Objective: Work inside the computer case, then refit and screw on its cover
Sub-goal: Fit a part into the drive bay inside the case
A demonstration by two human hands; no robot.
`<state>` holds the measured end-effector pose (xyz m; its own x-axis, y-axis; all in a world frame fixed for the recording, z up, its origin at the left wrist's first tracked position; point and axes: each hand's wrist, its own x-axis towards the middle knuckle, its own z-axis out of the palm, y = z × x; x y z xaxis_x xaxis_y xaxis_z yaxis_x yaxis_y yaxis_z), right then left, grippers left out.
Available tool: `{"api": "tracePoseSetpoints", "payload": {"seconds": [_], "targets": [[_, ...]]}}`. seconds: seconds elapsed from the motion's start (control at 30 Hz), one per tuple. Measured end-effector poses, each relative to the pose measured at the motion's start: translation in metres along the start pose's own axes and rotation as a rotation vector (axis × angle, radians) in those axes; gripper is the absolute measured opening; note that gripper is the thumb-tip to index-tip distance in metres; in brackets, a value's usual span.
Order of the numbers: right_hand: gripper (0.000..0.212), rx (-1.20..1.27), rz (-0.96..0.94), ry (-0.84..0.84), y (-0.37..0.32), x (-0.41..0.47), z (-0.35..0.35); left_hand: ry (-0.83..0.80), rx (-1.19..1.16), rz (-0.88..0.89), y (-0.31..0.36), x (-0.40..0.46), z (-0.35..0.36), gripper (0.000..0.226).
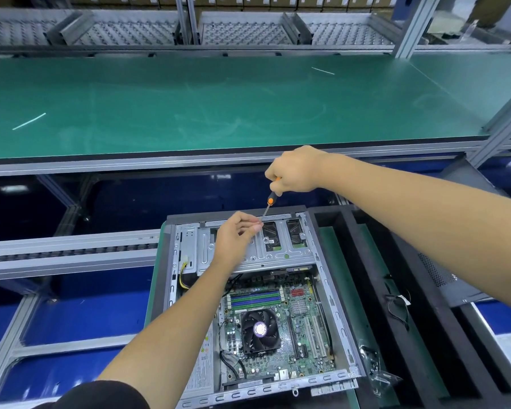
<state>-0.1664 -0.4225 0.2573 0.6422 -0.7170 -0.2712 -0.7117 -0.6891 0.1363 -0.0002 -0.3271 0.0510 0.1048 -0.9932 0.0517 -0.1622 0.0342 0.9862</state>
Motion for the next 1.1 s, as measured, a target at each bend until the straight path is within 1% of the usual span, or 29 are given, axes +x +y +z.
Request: {"api": "tracePoseSetpoints", "payload": {"seconds": [0.2, 0.37, 0.47, 0.63, 0.77, 0.83, 0.93, 1.03, 1.1], "targets": [[0.03, 0.011, -0.024, 0.0, -0.002, 0.003, 0.004, -0.022, -0.026, -0.015, 0.0, 0.0, -0.001, 0.012], [0.024, 0.113, 0.015, -0.013, 0.006, 0.002, 0.005, -0.021, -0.11, -0.034, 0.003, 0.0, -0.004, 0.015], [0.025, 0.203, 0.04, -0.011, 0.012, -0.001, 0.009, -0.029, -0.145, -0.046, 0.004, 0.0, -0.003, 0.012], [0.025, 0.276, 0.048, -0.001, 0.015, -0.006, 0.011, -0.063, -0.178, -0.047, 0.003, 0.0, -0.003, 0.015], [0.025, 0.261, 0.06, 0.023, 0.015, -0.009, 0.011, -0.073, -0.214, -0.049, 0.006, 0.0, -0.003, 0.02], [0.024, 0.245, 0.062, 0.047, 0.014, -0.011, 0.012, -0.097, -0.209, -0.052, 0.007, 0.0, -0.004, 0.019], [0.024, 0.189, 0.031, 0.056, 0.01, -0.012, 0.014, -0.137, -0.176, -0.047, 0.009, 0.002, -0.003, 0.016], [0.025, 0.131, -0.003, 0.069, 0.007, -0.013, 0.011, -0.181, -0.125, -0.049, 0.016, 0.005, 0.0, 0.021], [0.025, 0.075, -0.015, 0.069, 0.01, -0.016, 0.008, -0.24, -0.054, -0.035, 0.022, 0.008, 0.004, 0.024]]}}
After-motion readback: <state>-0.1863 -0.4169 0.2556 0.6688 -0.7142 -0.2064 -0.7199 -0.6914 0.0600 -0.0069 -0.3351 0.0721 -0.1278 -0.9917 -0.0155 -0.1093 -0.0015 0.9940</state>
